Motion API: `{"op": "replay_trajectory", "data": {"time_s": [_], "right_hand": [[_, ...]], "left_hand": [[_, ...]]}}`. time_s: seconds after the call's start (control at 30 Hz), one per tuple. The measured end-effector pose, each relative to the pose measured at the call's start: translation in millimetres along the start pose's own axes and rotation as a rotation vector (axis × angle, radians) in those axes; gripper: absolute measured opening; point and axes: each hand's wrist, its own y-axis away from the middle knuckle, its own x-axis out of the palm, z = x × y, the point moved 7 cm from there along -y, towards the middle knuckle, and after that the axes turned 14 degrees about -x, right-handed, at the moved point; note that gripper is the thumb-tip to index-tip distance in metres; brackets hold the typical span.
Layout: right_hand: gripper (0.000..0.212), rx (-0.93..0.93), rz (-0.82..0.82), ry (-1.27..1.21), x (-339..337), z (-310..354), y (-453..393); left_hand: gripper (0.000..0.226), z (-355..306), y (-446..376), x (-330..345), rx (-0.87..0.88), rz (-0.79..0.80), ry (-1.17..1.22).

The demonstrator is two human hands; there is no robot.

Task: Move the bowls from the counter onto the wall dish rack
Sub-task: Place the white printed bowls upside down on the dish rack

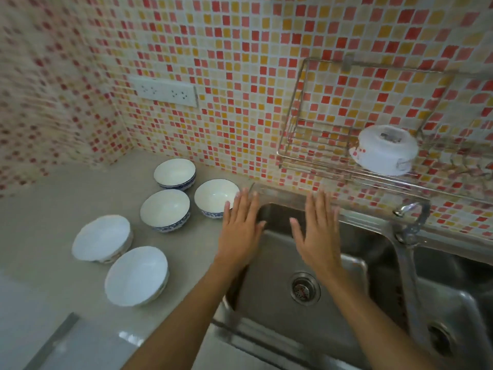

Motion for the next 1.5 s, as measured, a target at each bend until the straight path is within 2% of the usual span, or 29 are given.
{"op": "replay_trajectory", "data": {"time_s": [0.17,0.3,0.43,0.63,0.73,0.83,0.93,1.0,1.1,1.2,1.27,1.43,1.5], "right_hand": [[0.075,-0.15,0.261,-0.148,89,113,0],[0.076,-0.272,0.384,-0.245,126,200,-7],[0.076,-0.223,0.47,-0.424,158,252,-4],[0.07,-0.085,0.593,-0.633,195,292,12],[0.067,0.006,0.583,-0.699,199,298,16],[0.07,0.117,0.599,-0.728,197,297,16],[0.07,0.211,0.597,-0.745,195,291,12],[0.069,0.263,0.541,-0.761,189,283,8],[0.061,0.394,0.406,-0.814,169,256,2],[0.04,0.694,0.229,-1.034,155,212,7],[0.034,0.853,0.148,-1.158,139,185,12],[0.035,0.914,-0.019,-1.138,86,113,22],[0.035,0.955,-0.083,-1.106,67,85,31]], "left_hand": [[0.064,139,35,-7,-0.267,0.026,-0.045],[0.061,221,58,-19,-0.467,-0.01,-0.057],[0.061,273,86,-22,-0.586,-0.007,0.037],[0.065,320,120,-11,-0.722,0.018,0.208],[0.061,325,127,-5,-0.818,0.053,0.348],[0.057,322,130,-2,-0.894,0.094,0.376],[0.051,317,128,-6,-0.954,0.034,0.412],[0.044,308,120,-14,-0.923,-0.022,0.458],[0.039,289,97,-24,-0.779,-0.038,0.498],[0.037,256,62,-28,-0.584,-0.004,0.568],[0.038,226,37,-24,-0.481,0.032,0.589],[0.036,138,-5,-6,-0.233,0.133,0.685],[0.037,102,-12,-2,-0.193,0.179,0.708]]}}
